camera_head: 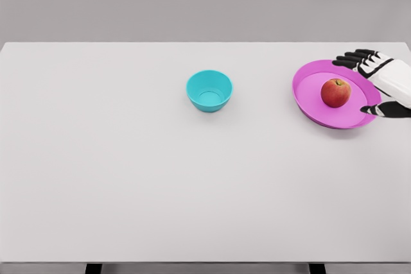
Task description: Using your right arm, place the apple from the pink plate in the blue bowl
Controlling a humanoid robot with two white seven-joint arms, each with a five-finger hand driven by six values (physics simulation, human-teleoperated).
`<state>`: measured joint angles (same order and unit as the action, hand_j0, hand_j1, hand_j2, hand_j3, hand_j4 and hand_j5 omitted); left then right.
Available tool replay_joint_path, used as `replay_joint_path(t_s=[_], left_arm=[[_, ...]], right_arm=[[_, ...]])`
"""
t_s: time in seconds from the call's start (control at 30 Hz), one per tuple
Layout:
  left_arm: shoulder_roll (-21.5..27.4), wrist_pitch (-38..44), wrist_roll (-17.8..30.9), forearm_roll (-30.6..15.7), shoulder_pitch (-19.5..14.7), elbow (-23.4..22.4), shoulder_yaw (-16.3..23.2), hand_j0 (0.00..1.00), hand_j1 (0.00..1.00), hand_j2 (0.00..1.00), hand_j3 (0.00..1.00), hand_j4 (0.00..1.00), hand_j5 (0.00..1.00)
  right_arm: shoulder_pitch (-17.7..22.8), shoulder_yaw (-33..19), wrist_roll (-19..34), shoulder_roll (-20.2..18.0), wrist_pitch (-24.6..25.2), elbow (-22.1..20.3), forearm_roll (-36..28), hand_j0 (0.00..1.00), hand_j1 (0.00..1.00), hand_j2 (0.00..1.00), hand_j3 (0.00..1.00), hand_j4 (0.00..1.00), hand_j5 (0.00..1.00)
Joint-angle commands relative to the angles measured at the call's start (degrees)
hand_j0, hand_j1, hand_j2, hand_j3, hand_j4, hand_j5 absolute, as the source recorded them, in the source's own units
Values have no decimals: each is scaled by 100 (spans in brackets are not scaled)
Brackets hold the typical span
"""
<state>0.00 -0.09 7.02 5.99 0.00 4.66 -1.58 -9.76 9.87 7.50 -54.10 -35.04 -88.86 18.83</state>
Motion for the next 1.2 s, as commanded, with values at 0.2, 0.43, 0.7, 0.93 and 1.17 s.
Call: replay_joint_path(t_s=[0.2, 0.43, 0.7, 0.93, 1.17], left_arm=[[0, 0, 1, -1, 0, 0, 0, 100, 100, 100, 100, 100, 100], [0, 0, 1, -1, 0, 0, 0, 100, 100, 100, 100, 100, 100], [0, 0, 1, -1, 0, 0, 0, 100, 100, 100, 100, 100, 100], [0, 0, 1, -1, 0, 0, 0, 100, 100, 100, 100, 100, 100], [0, 0, 1, -1, 0, 0, 0, 100, 100, 100, 100, 100, 100]], right_arm=[[-18, 24, 111, 83, 4, 220, -29, 100, 100, 100, 100, 100, 100], [-764, 6, 2750, 57, 4, 369, -72, 100, 100, 100, 100, 100, 100], [-2443, 1412, 2750, 575, 4, 1987, -46, 100, 100, 100, 100, 100, 100], [-2839, 1535, 2750, 769, 4, 2769, -20, 100, 100, 100, 100, 100, 100], [-3234, 2133, 2750, 1041, 4, 3340, 7, 100, 100, 100, 100, 100, 100]])
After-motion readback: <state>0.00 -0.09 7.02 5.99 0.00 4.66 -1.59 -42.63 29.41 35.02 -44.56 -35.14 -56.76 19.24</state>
